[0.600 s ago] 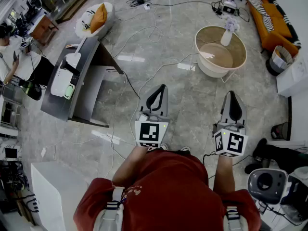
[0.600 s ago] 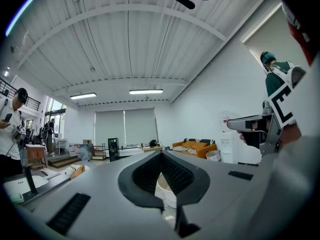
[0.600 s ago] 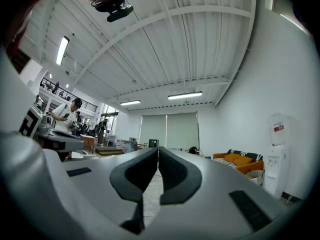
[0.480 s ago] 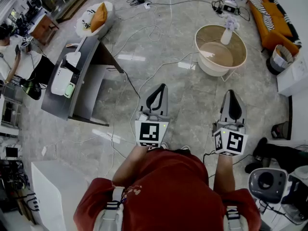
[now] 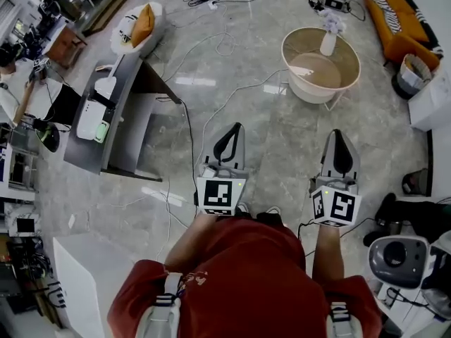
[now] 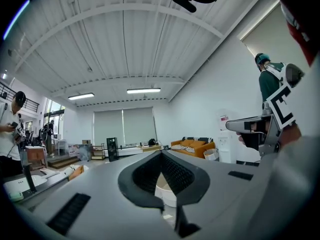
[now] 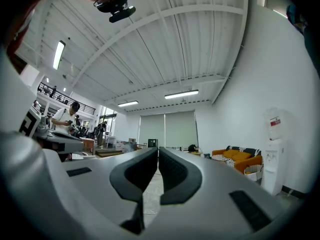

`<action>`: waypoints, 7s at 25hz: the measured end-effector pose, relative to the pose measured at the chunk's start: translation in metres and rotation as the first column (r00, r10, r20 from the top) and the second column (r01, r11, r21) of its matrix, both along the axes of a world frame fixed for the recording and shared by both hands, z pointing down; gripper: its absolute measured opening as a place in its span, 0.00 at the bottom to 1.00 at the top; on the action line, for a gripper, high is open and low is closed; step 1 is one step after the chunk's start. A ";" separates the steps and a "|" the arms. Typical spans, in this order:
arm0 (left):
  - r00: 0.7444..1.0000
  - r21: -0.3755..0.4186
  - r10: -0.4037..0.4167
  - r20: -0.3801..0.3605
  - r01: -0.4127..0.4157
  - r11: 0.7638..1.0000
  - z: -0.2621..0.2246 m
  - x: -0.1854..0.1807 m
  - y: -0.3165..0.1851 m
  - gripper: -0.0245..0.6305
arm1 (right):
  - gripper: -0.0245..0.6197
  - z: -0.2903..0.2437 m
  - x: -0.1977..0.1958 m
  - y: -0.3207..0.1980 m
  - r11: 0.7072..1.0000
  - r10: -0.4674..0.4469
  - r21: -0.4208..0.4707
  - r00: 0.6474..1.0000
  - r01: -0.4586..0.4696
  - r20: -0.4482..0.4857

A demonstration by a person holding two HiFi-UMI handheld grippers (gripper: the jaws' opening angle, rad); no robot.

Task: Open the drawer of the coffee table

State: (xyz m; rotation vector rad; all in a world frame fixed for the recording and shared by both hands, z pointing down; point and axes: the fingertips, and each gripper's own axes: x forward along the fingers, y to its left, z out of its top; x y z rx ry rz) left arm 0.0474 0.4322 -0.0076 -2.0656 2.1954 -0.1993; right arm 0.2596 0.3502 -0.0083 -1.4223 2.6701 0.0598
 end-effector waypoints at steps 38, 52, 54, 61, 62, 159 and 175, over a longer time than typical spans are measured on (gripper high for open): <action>0.958 -0.042 0.273 -0.090 -0.278 0.960 0.036 -0.143 -0.223 0.06 | 0.07 0.036 -0.154 -0.170 0.966 0.226 -0.110 0.970 -0.236 -0.093; 0.945 -0.093 0.314 -0.090 -0.322 0.942 0.057 -0.133 -0.341 0.06 | 0.07 0.078 -0.139 -0.280 0.938 0.286 -0.181 0.955 -0.296 -0.077; 0.945 -0.115 0.317 -0.083 -0.325 0.939 0.064 -0.129 -0.362 0.06 | 0.07 0.085 -0.133 -0.298 0.936 0.296 -0.179 0.953 -0.304 -0.073; 0.930 -0.172 0.363 -0.064 -0.369 0.913 0.112 -0.111 -0.420 0.06 | 0.07 0.134 -0.121 -0.352 0.929 0.284 -0.216 0.953 -0.300 -0.105; 0.926 -0.175 0.372 -0.061 -0.377 0.910 0.119 -0.110 -0.427 0.06 | 0.07 0.140 -0.121 -0.357 0.928 0.283 -0.217 0.952 -0.302 -0.115; 0.866 -0.068 0.498 -0.035 -0.499 0.864 0.904 -0.097 -0.588 0.06 | 0.46 1.014 -0.134 -0.619 0.953 0.215 -0.256 0.231 0.164 0.949; 0.884 -0.040 0.461 -0.075 -0.464 0.885 0.900 -0.103 -0.585 0.06 | 0.44 1.006 -0.147 -0.535 0.939 0.214 -0.271 0.257 0.212 0.943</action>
